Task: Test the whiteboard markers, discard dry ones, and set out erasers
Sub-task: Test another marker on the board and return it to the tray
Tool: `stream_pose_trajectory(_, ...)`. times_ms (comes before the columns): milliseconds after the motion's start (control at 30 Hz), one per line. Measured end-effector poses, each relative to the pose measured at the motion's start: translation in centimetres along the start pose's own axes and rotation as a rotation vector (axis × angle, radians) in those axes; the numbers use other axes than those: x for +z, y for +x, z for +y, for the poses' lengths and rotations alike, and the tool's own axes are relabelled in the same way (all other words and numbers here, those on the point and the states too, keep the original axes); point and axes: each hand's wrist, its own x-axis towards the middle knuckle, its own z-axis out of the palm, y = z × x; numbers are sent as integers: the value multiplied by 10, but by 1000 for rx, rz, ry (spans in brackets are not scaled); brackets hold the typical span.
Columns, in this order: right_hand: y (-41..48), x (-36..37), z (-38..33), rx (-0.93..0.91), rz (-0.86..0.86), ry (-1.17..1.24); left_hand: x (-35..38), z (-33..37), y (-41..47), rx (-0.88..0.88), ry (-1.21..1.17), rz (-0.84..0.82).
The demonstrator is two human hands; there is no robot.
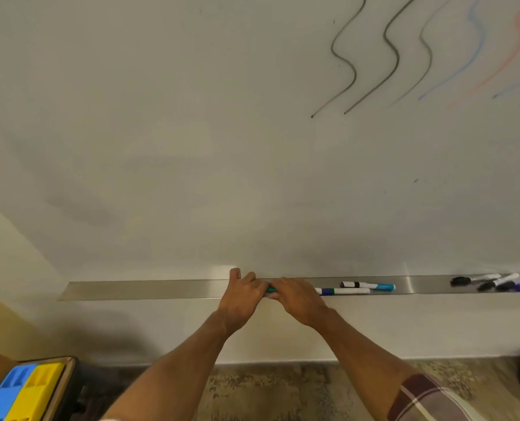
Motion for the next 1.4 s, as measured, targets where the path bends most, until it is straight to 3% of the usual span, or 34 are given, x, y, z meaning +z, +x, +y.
stream_pose_trajectory(200,-10,-7,-20,-6,84,38,-16,-13,-12,109,49,61)
stream_pose_trajectory(433,-25,-8,-22,49,138,-84,-19,-23,-25,137,53,123)
stream_pose_trajectory(567,-23,-23,-29,146,227,75,-26,-27,-22,47,21,263)
stream_pose_trajectory(767,-1,-58,-25,108,411,113,-53,-49,7,-10,63,479)
stream_pose_trajectory(1167,56,-256,-71,-280,1038,256,-254,-98,134,107,190,1002)
stream_pose_trajectory(1400,74,-332,-84,-444,1066,153,-347,-120,182,100,220,1189)
